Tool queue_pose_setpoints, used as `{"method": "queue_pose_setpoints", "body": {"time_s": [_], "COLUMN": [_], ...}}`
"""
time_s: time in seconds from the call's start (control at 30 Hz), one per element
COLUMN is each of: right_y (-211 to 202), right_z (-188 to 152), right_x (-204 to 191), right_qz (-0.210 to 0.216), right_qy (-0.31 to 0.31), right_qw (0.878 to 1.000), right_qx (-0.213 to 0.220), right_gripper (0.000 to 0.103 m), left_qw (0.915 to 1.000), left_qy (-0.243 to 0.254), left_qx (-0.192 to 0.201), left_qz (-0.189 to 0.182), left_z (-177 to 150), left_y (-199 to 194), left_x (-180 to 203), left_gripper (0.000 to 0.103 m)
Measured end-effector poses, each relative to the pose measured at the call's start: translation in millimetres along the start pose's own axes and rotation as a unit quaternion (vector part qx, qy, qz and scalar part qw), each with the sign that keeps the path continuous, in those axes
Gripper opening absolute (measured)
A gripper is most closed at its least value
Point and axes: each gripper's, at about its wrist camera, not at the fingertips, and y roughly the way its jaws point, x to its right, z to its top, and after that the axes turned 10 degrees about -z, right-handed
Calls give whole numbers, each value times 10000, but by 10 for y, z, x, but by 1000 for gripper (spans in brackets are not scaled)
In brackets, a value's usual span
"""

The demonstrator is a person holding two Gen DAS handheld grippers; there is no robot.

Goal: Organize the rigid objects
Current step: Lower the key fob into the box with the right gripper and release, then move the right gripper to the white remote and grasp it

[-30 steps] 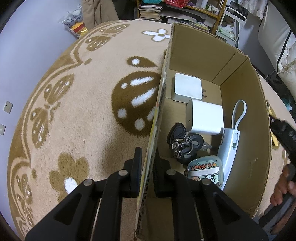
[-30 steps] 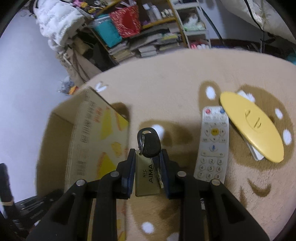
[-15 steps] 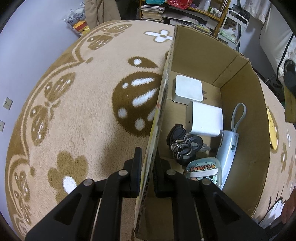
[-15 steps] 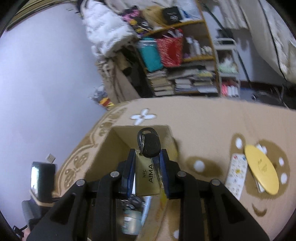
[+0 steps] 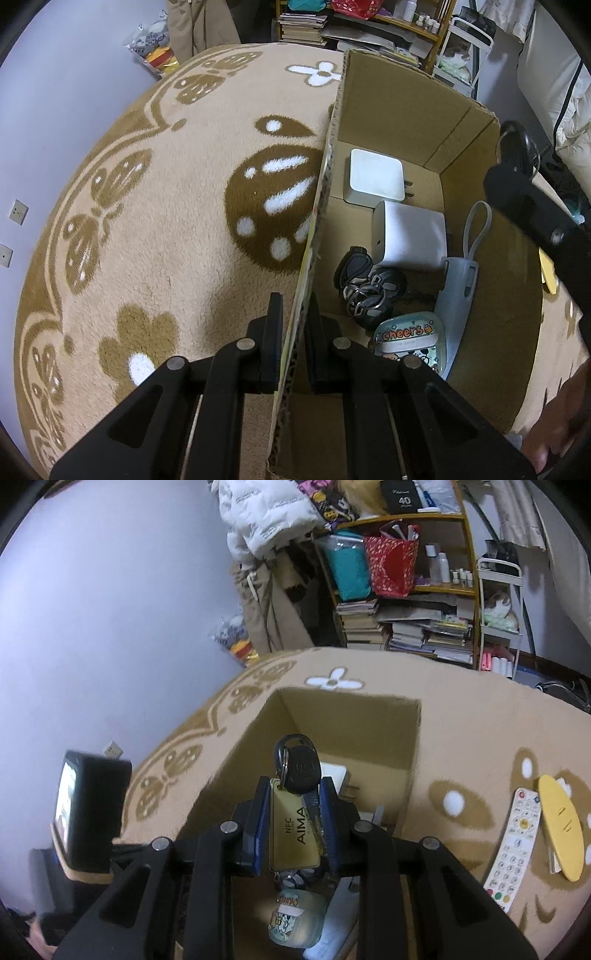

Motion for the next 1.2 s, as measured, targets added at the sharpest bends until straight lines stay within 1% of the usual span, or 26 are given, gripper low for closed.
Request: {"method": "queue_pose_setpoints", "body": {"time_s": [0.23, 0.27, 0.3, 0.37, 0.4, 0.43, 0.5, 0.57, 0.6, 0.73, 0.87, 1.2], "right_y": [-59, -74, -114, -199, -263, -288, -324, -332, -327, -265, -188, 1], "right_z": [-3, 11, 21, 43, 62, 76, 100, 109, 107, 105, 85, -149], "right_x": [-31, -33, -22, 16, 63, 96, 177, 300, 332, 616, 825, 1171], "right_qz": [-252, -285, -357, -473, -509, -519, -607, -917, -996, -1387, -1868, -2228], "right_qy": [-70, -96, -112, -46, 20, 62, 126, 210, 227, 440, 583, 1080], "right_qw": [9997, 9995, 9993, 9986, 9983, 9982, 9974, 9948, 9941, 9891, 9806, 9683], "right_qx": [-29, -19, 26, 213, 296, 311, 355, 384, 374, 216, 68, -341], "right_gripper": [29, 38, 53, 67, 73, 76, 88, 96, 98, 98, 98, 98], "left_qw": [9999, 9999, 9999, 9999, 9999, 9999, 9998, 9998, 9998, 9999, 9999, 10000], "left_qy": [-48, -46, -48, -56, -62, -73, -87, -86, -85, -37, -2, 21], "left_qx": [-5, 1, 1, -2, -8, -8, -12, -18, -19, -22, -23, -31], "left_qz": [-96, -102, -113, -129, -132, -142, -166, -167, -163, -116, -98, -92], "left_z": [0, -2, -3, -2, -1, 1, 4, 6, 5, 5, 3, -6], "left_y": [-5, -7, -6, -7, -7, -8, -8, -5, -4, 1, 3, 4], "left_x": [-14, -15, -30, -37, -44, -50, -59, -62, -61, -47, -40, -26], "left_gripper": [11, 11, 11, 11, 11, 11, 11, 11, 11, 11, 11, 12]}}
